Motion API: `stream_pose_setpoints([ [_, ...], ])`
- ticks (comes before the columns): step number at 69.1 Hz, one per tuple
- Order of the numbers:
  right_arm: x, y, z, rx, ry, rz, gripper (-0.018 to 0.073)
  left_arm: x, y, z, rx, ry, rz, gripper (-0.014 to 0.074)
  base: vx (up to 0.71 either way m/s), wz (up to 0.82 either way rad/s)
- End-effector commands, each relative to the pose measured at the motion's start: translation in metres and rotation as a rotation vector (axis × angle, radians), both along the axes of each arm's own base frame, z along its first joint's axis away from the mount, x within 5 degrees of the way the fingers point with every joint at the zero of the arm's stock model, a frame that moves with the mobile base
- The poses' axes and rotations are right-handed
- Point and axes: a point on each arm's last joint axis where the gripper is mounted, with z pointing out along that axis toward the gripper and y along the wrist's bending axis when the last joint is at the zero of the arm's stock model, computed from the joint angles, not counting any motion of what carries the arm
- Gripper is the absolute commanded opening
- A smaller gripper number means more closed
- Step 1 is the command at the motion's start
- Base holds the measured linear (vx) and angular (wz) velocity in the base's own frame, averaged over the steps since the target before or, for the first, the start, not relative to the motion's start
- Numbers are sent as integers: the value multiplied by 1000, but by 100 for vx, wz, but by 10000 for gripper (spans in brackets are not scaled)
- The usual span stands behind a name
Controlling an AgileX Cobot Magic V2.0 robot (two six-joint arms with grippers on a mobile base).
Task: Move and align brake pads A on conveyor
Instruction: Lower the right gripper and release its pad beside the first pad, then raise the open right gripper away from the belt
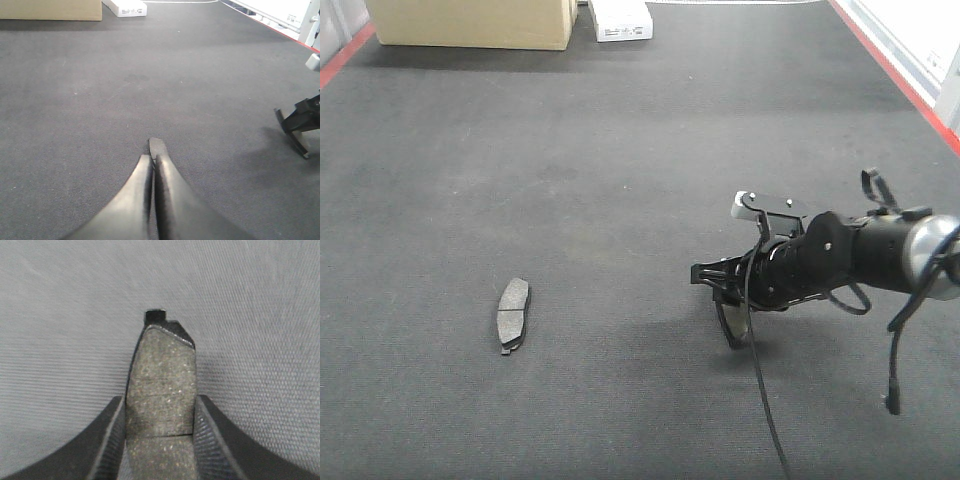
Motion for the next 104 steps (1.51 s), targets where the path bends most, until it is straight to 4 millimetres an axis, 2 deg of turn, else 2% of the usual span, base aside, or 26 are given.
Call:
stream_pose_setpoints([
  [1, 11, 2, 21, 23, -125, -11, 82, 1, -1, 14, -26, -90, -13, -7, 0, 0],
  [14, 13, 3, 15, 19, -119, -16, 97, 1, -1, 14, -26, -89, -13, -6, 0, 0],
  [23, 15, 2, 16, 23, -145, -25, 144, 1, -1, 14, -25, -88, -12, -6, 0, 0],
  [42, 13, 3, 18, 58, -129, -56, 395, 1, -1, 14, -25, -88, -12, -6, 0, 0],
  [48, 11, 3, 28, 66, -142, -51, 463, 1, -1, 14, -25, -88, -12, -6, 0, 0],
  [60, -1, -1, 76, 84, -251, -20, 498, 1, -1, 14, -25, -88, -12, -6, 0, 0],
  [68, -21, -8, 122, 50, -370, 40, 494, 1, -1, 14, -25, -88, -12, -6, 0, 0],
  [75, -43, -16, 154, -16, -434, 103, 482, 1, -1, 14, -25, -88, -12, -6, 0, 0],
  [84, -76, -29, 183, -94, -472, 153, 440, 1, -1, 14, -25, -88, -12, -6, 0, 0],
  [92, -110, -41, 194, -99, -570, 150, 370, 1, -1, 14, -25, -88, -12, -6, 0, 0],
  [104, -166, -62, 189, -140, -699, 158, 245, 1, -1, 14, -25, -88, -12, -6, 0, 0],
])
